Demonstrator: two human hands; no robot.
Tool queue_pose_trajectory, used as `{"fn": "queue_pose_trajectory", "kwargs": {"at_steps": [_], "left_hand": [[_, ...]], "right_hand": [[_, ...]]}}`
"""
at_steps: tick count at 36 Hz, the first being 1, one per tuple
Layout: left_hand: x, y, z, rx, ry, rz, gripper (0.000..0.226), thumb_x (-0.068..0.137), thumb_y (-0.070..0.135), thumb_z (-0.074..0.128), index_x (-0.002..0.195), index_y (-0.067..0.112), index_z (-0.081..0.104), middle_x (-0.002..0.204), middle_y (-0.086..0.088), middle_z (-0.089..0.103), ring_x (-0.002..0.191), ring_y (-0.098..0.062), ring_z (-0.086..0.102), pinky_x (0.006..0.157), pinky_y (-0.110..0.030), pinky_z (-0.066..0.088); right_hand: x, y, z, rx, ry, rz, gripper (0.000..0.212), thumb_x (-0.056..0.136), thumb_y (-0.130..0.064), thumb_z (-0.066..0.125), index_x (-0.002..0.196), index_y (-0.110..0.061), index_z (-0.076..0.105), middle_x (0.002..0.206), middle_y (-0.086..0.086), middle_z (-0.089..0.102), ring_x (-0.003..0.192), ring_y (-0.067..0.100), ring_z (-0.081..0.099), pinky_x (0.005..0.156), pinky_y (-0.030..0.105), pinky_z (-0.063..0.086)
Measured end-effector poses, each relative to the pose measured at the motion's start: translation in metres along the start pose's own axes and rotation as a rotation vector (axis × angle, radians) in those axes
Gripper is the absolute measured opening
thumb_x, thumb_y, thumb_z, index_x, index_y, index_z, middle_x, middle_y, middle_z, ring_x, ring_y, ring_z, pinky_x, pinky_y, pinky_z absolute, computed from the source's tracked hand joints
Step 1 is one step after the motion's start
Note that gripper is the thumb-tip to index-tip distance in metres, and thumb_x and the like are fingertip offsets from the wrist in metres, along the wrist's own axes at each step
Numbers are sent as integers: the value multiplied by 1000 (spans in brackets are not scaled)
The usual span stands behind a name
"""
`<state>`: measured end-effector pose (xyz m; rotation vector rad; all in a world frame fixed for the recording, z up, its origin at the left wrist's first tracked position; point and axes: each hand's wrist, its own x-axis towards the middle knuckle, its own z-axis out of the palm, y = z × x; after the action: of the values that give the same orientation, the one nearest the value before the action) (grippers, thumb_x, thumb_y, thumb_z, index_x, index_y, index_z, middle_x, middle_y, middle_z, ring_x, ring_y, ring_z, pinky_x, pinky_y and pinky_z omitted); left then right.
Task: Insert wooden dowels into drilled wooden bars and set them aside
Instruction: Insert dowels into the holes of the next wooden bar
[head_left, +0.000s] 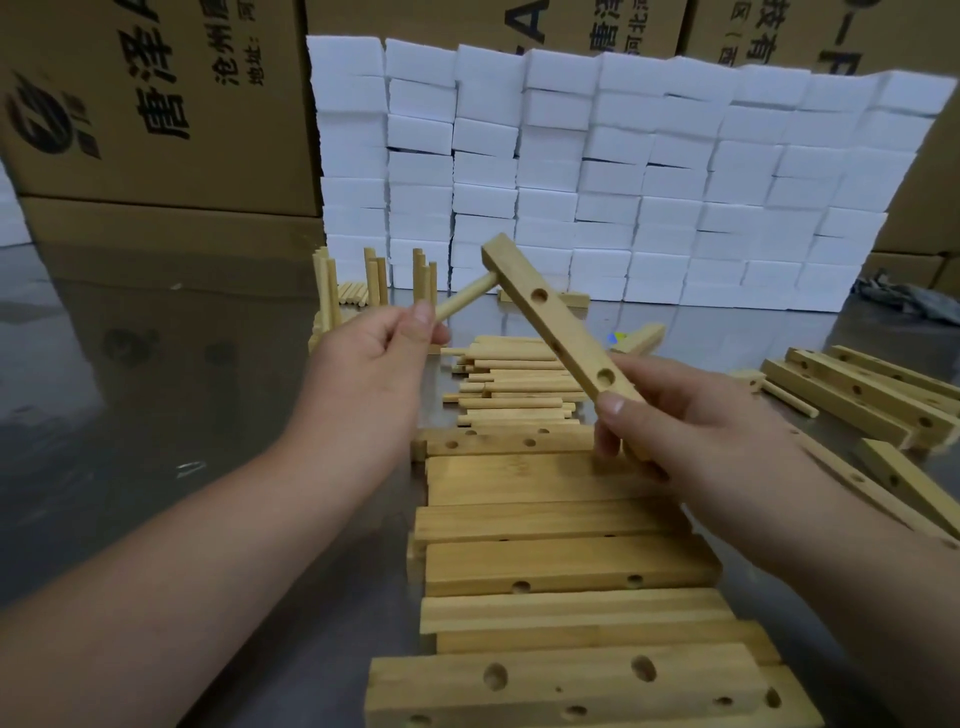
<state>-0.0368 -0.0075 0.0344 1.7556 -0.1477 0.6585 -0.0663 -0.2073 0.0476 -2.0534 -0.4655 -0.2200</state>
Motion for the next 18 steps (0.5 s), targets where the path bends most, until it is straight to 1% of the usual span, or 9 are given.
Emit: {"fn": "queue_pose_trajectory", "kwargs": {"at_steps": [2,4,6,7,9,11,12,15,18], "left_hand": [[2,-1,1,-42,-15,-16,31,96,38,39,88,28,67,50,15,46,49,-6,41,50,-25,39],[7,-1,0,-118,-12,-60,29,98,36,34,96,34,63,63,12,54,52,-3,48,50,-18,44],[12,-4,-3,-89,-24,-97,29,99,35,30,97,41,58,78,6,59,63,-6,54,59,-21,47],[14,-7,-4,-37,-51,-109,30,100,34,29,98,41,58,83,7,60,70,-7,56,63,-22,45],[16,-15,-6,102,-180,-123,34,100,34,27,96,37,61,90,16,59,82,-1,54,67,-21,38],[13,-24,-3,245,-354,-146,39,99,40,25,91,38,64,96,28,53,93,6,47,78,-19,33],[12,-27,-1,293,-416,-168,43,98,45,23,92,39,65,99,31,49,98,5,43,85,-22,29],[13,-35,4,362,-501,-247,49,95,53,17,102,42,65,109,21,39,104,-1,31,89,-26,21],[16,-40,6,350,-545,-251,50,95,53,15,108,43,62,126,18,42,109,-2,33,90,-26,20]], "right_hand": [[1,1,1,1,20,1,23,85,-37,47,88,-27,67,62,-9,59,51,0,45,52,19,38],[3,4,-1,25,92,19,30,90,-35,44,75,-15,62,59,-6,54,51,4,42,54,25,36],[5,7,-3,73,174,61,38,94,-33,42,65,-14,57,58,-4,50,50,7,40,54,27,36],[6,8,-4,102,210,80,40,96,-32,41,63,-15,56,58,-4,50,49,7,39,52,26,36],[9,11,-5,157,273,114,38,98,-30,40,65,-19,56,59,-5,51,48,7,39,50,24,35],[11,14,-5,232,325,159,34,99,-30,39,74,-17,58,58,-6,55,47,7,40,50,26,34],[12,15,-5,262,348,183,33,99,-30,38,78,-16,59,57,-7,57,46,7,41,50,26,34],[14,17,-5,292,392,233,34,100,-32,35,80,-16,57,57,-6,61,43,6,41,51,28,34],[16,18,-4,315,405,260,32,100,-33,35,82,-16,56,56,-6,61,41,5,41,50,27,34]]}}
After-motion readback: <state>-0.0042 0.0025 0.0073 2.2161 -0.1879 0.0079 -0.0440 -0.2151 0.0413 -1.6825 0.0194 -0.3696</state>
